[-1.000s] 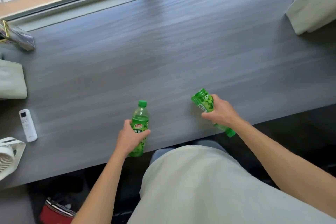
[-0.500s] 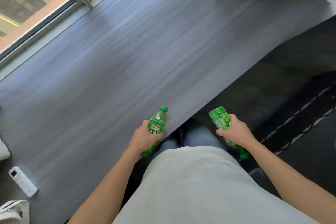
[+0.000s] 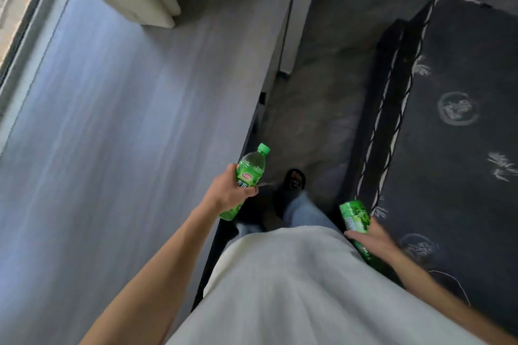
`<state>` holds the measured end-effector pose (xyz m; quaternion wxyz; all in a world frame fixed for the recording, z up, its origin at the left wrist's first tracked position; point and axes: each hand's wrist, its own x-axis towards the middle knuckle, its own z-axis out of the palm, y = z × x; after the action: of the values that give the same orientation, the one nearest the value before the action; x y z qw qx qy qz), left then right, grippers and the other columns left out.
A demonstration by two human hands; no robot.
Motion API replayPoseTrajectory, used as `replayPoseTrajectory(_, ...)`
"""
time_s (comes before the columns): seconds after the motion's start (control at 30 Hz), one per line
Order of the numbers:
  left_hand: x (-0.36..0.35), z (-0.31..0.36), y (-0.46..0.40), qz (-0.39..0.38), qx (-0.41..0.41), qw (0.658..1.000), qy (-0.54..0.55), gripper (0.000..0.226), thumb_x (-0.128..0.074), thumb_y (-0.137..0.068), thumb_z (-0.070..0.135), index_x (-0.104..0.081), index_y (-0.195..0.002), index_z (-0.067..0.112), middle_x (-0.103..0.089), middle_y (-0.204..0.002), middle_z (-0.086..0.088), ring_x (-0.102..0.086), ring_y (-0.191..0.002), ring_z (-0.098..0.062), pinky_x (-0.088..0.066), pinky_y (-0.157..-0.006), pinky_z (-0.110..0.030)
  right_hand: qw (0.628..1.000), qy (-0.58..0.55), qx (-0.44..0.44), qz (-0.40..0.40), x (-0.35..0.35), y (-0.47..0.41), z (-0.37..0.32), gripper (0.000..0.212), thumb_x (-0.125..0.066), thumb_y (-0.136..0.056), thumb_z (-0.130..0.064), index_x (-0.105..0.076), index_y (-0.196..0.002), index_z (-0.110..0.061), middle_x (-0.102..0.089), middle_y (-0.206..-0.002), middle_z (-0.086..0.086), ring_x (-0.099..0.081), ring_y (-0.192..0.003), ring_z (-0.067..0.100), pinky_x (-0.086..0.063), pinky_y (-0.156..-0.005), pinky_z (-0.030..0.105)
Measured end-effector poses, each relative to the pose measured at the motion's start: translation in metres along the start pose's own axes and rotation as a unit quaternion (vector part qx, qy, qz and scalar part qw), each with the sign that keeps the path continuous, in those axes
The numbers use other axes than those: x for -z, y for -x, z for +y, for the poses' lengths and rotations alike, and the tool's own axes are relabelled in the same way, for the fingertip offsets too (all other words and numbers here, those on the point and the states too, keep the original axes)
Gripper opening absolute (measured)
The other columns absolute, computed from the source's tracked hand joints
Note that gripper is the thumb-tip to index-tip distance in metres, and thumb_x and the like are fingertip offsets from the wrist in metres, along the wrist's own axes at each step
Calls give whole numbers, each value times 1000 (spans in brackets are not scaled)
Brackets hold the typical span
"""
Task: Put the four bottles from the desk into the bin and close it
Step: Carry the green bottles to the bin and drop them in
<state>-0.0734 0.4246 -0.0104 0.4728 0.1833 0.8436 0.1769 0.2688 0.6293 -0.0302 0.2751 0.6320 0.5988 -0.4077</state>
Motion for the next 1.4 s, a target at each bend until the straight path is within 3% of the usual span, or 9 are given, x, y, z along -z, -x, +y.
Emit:
replayPoseTrajectory(0.13, -10, 35, -32, -28, 22, 997, -65, 59, -79, -65, 56, -49, -107, 27, -62, -87, 7, -61, -83, -23, -46, -70, -34, 999, -33, -15, 8, 45, -27, -3, 59, -86, -69, -30, -49, -112, -14, -67, -104, 11, -59, -86, 25, -43, -71, 31)
replayPoseTrajectory(0.33, -10, 57, -58, -33, 68, 991, -109, 57, -83, -69, 45, -52, -111, 21, -68, -98, -4, -63, -87, -26, -50, -73, -35, 997, -62, 32, 14, 118, -77, -49, 66, -85, -66, -39, -51, -116, -13, -68, -110, 14, -65, -104, 34, -55, -90, 45)
replayPoseTrajectory(0.63, 11, 125, -123, -59, 135, 978, -148, 55, -81, -76, 42, -54, -118, 17, -71, -108, -10, -66, -99, -33, -54, -82, -37, 992, -98, 55, 61, 218, -149, -148, 57, -75, -52, -55, -51, -97, -29, -66, -86, -2, -67, -79, 24, -55, -69, 35)
replayPoseTrajectory(0.83, 38, 228, -213, -51, 115, 979, -163, 74, -79, -75, 48, -50, -135, 16, -69, -122, -14, -65, -110, -37, -52, -85, -36, 995, -83, 31, 44, 268, -184, -175, 62, -81, -64, -44, -58, -116, -19, -71, -103, 10, -68, -95, 32, -56, -86, 44)
replayPoseTrajectory(1.0, 50, 339, -292, -83, 58, 982, -159, 80, -81, -73, 49, -48, -138, 17, -68, -120, -12, -66, -105, -34, -55, -87, -39, 990, -118, -59, 43, 303, -196, -177, 59, -83, -73, -32, -60, -122, -7, -69, -102, 18, -68, -90, 34, -56, -82, 42)
replayPoseTrajectory(1.13, 49, 434, -350, -79, 8, 985, -155, 82, -83, -66, 48, -49, -135, 18, -67, -116, -8, -61, -94, -26, -47, -76, -33, 976, -198, -83, 45, 328, -212, -174, 53, -77, -82, -4, -55, -129, 6, -61, -99, 10, -64, -89, 14, -52, -71, 17)
replayPoseTrajectory(1.23, 47, 496, -389, -81, -24, 987, -138, 72, -81, -61, 48, -54, -122, 22, -67, -98, 3, -66, -97, -26, -46, -72, -29, 975, -179, -125, 37, 351, -232, -178, 55, -79, -81, -17, -56, -127, 2, -66, -110, 21, -63, -105, 37, -51, -82, 35)
replayPoseTrajectory(1.33, 47, 542, -419, -77, -36, 987, -137, 61, -81, -59, 48, -49, -107, 28, -58, -87, 9, -60, -84, -19, -40, -58, -24, 981, -143, -128, 26, 387, -258, -184, 58, -79, -79, -32, -55, -126, -7, -65, -118, 21, -62, -107, 37, -42, -81, 32)
replayPoseTrajectory(1.4, 51, 564, -434, -78, -21, 985, -154, 65, -82, -62, 49, -50, -113, 26, -59, -95, 4, -58, -85, -20, -41, -62, -26, 983, -131, -128, 17, 415, -281, -192, 55, -79, -77, -37, -58, -119, -8, -68, -114, 20, -64, -103, 37, -44, -79, 33)
